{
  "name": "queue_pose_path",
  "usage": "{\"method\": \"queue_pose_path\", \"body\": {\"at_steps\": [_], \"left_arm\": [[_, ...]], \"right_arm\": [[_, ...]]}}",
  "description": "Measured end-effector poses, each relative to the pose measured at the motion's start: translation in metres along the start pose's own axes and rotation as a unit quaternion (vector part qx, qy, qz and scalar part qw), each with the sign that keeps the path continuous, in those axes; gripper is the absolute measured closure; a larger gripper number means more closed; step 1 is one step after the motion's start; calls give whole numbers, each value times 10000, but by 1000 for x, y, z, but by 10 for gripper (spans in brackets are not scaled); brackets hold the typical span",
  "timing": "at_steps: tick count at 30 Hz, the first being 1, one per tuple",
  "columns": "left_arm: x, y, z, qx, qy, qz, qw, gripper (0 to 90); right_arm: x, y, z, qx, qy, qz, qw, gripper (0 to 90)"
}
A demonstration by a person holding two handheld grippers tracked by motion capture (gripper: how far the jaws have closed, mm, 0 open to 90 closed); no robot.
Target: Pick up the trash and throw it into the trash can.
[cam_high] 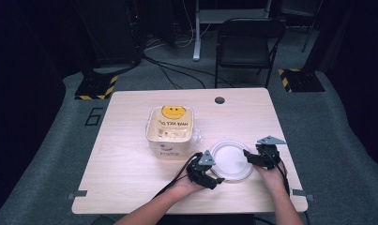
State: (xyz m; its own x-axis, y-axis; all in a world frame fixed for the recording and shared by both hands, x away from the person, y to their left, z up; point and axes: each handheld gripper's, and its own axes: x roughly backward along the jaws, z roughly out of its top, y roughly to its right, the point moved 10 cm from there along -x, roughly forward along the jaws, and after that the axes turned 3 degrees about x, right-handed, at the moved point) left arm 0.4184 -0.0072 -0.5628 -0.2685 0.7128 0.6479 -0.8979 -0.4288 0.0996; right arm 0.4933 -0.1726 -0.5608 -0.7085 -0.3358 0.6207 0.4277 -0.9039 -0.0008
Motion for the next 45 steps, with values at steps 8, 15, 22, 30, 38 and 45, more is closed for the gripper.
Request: {"method": "queue_pose_path", "body": {"at_steps": [8, 15, 22, 30, 38, 45], "left_arm": [[-10, -3, 2, 23, -44, 20, 10000, 217], [-13, -7, -2, 49, -106, 54, 9999, 221], [-14, -9, -4, 78, -121, 56, 9999, 224], [-14, -9, -6, 79, -149, 30, 9999, 228], [-15, -10, -9, 77, -151, 42, 9998, 235], [-15, -10, -10, 64, -147, 54, 9999, 236]], "right_arm": [[-2, 2, -1, -130, -6, 34, 9999, 344], [-5, 1, -4, -104, -86, 47, 9999, 342], [-8, 0, -6, -101, -164, 78, 9998, 342], [-11, 1, -10, -204, -237, 143, 9994, 338], [-12, -3, -11, -169, -271, 269, 9991, 344], [-14, -16, -9, -86, -287, 584, 9978, 376]]}}
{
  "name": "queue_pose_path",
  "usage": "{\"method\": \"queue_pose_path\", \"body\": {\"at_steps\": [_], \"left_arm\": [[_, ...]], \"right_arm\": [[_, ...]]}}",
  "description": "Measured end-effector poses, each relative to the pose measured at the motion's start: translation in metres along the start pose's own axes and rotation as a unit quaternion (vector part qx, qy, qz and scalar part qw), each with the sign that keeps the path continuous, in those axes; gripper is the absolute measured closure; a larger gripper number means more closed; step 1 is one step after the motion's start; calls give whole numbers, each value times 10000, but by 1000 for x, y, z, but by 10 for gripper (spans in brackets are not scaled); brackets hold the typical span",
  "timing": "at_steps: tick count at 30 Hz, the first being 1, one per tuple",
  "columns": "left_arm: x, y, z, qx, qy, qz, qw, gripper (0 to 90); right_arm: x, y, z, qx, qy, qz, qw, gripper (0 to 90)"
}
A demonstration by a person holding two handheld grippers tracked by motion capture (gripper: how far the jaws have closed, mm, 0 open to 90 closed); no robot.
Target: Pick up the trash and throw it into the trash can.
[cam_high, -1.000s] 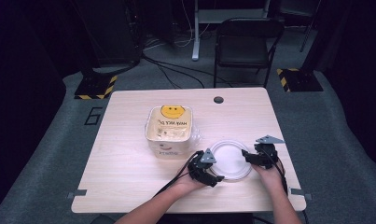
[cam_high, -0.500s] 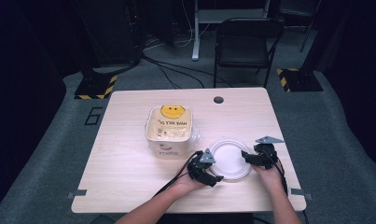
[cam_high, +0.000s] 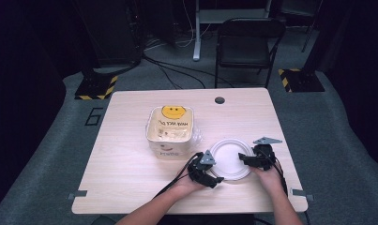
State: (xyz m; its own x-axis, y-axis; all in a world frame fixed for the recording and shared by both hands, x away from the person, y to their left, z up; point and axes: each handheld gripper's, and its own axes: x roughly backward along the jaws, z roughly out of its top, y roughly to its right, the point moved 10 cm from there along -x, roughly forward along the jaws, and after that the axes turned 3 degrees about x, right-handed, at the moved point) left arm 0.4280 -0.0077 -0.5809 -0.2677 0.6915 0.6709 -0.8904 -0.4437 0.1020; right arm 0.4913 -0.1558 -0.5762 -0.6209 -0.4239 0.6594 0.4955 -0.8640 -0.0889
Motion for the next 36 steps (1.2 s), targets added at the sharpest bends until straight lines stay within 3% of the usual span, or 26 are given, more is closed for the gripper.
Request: {"method": "queue_pose_path", "body": {"at_steps": [8, 19, 30, 36], "left_arm": [[0, 0, -3, 3, -7, 25, 10000, 237], [2, -2, -7, 10, -2, 53, 10000, 237], [9, 1, -11, 13, 10, 6, 10000, 242], [20, 4, -16, -69, -37, -58, 10000, 252]], "right_arm": [[3, -6, 6, 31, 80, 68, 9999, 402], [19, -17, 24, 180, 428, 31, 9989, 531], [40, -34, 39, 300, 692, 448, 9961, 674], [46, -39, 44, 249, 749, 517, 9955, 682]]}}
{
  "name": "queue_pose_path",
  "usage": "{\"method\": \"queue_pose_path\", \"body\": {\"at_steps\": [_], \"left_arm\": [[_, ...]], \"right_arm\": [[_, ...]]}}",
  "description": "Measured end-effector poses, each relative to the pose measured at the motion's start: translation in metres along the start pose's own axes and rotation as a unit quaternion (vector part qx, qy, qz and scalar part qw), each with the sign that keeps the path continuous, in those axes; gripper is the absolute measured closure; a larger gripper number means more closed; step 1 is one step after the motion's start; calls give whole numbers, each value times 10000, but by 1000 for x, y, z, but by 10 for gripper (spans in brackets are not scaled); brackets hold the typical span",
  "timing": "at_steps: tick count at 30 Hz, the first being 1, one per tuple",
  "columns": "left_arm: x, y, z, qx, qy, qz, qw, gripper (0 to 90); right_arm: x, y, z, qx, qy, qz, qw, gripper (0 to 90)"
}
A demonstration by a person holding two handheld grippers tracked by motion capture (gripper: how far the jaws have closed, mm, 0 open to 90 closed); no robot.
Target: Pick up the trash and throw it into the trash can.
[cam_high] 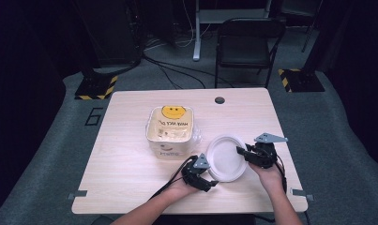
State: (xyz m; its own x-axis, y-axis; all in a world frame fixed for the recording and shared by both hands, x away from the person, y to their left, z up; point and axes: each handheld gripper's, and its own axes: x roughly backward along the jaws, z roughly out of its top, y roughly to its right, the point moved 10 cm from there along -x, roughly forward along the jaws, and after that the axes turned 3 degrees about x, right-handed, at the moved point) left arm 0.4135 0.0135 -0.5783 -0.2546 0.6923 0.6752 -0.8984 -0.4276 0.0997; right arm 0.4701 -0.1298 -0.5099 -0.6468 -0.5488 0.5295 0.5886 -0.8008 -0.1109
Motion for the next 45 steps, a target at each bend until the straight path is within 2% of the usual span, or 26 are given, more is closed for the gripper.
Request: {"method": "queue_pose_path", "body": {"at_steps": [6, 9, 14, 19, 23, 26, 28, 31, 39, 45], "left_arm": [[18, 4, -7, -136, -90, -86, 9998, 252], [28, 5, -11, -127, -72, -129, 9998, 252], [49, 0, -26, -168, -91, -179, 9997, 256], [67, -10, -40, -62, -32, -170, 9998, 263], [80, -18, -50, -11, 56, -112, 9999, 264], [88, -26, -53, 32, 169, -27, 9998, 264], [93, -30, -53, 162, 303, -40, 9994, 266], [95, -33, -53, 242, 371, -64, 9990, 272], [88, -30, -57, 162, 244, -92, 9995, 273], [84, -30, -59, 105, 163, -17, 9998, 280]], "right_arm": [[5, 0, 4, -109, 87, 93, 9999, 714], [7, -1, 6, -151, 118, 152, 9997, 730], [11, -9, 11, -42, 123, 257, 9996, 759], [15, -23, 20, 13, 191, 466, 9987, 777], [17, -34, 24, 123, 132, 593, 9981, 791], [20, -44, 26, 94, 57, 720, 9973, 791], [22, -49, 28, 152, 13, 764, 9970, 806], [27, -56, 33, 299, -54, 750, 9967, 820], [38, -70, 56, 590, -57, 664, 9960, 837], [48, -75, 73, 725, 6, 599, 9956, 838]]}}
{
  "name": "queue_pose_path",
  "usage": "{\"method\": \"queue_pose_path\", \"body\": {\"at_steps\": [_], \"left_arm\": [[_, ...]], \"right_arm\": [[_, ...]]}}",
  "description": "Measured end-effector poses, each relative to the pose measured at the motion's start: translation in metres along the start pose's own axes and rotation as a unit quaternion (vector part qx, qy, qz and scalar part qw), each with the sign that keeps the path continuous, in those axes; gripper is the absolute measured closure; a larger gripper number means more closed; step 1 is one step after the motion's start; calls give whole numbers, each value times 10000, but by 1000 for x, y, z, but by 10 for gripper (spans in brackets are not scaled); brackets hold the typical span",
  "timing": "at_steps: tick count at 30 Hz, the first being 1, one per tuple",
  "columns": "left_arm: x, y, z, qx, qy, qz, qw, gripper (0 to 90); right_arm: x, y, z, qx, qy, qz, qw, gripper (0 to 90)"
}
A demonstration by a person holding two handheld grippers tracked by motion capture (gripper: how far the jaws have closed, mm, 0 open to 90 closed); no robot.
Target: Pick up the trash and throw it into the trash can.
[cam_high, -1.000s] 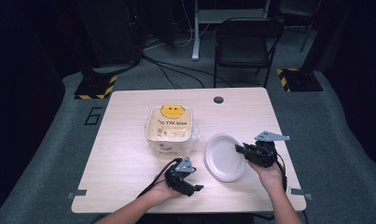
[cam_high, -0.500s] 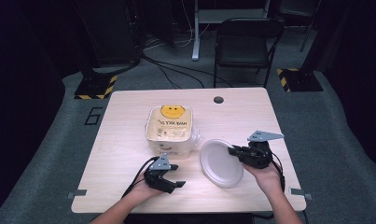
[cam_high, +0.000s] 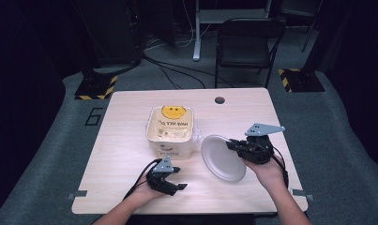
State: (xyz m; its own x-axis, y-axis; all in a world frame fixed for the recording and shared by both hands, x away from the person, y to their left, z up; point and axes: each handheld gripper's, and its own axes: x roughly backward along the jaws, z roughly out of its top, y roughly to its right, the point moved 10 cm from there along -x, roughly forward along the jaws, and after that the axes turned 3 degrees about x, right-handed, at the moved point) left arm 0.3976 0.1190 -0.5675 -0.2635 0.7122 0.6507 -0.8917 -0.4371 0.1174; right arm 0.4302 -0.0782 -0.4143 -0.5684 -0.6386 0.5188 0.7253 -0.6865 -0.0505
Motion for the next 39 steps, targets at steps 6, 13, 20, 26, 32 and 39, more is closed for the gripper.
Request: {"method": "queue_pose_path", "body": {"at_steps": [6, 13, 20, 26, 32, 39], "left_arm": [[-1, 0, 0, -33, 1, 17, 10000, 288], [-1, 1, -2, -64, -14, 45, 10000, 290], [2, 0, -3, -87, -6, 95, 9999, 290], [4, 0, -4, -74, -9, 125, 9999, 290], [5, 1, -5, -148, 14, 159, 9998, 290], [4, 4, -7, -158, -55, 150, 9997, 290]], "right_arm": [[10, 4, 16, -1, 100, -89, 9999, 840], [17, 9, 33, -24, 207, -192, 9996, 842], [20, 9, 58, 54, 280, -285, 9992, 844], [16, 10, 80, 101, 273, -377, 9989, 844], [13, 8, 102, 204, 304, -470, 9982, 844], [6, 2, 122, 280, 375, -534, 9975, 844]]}}
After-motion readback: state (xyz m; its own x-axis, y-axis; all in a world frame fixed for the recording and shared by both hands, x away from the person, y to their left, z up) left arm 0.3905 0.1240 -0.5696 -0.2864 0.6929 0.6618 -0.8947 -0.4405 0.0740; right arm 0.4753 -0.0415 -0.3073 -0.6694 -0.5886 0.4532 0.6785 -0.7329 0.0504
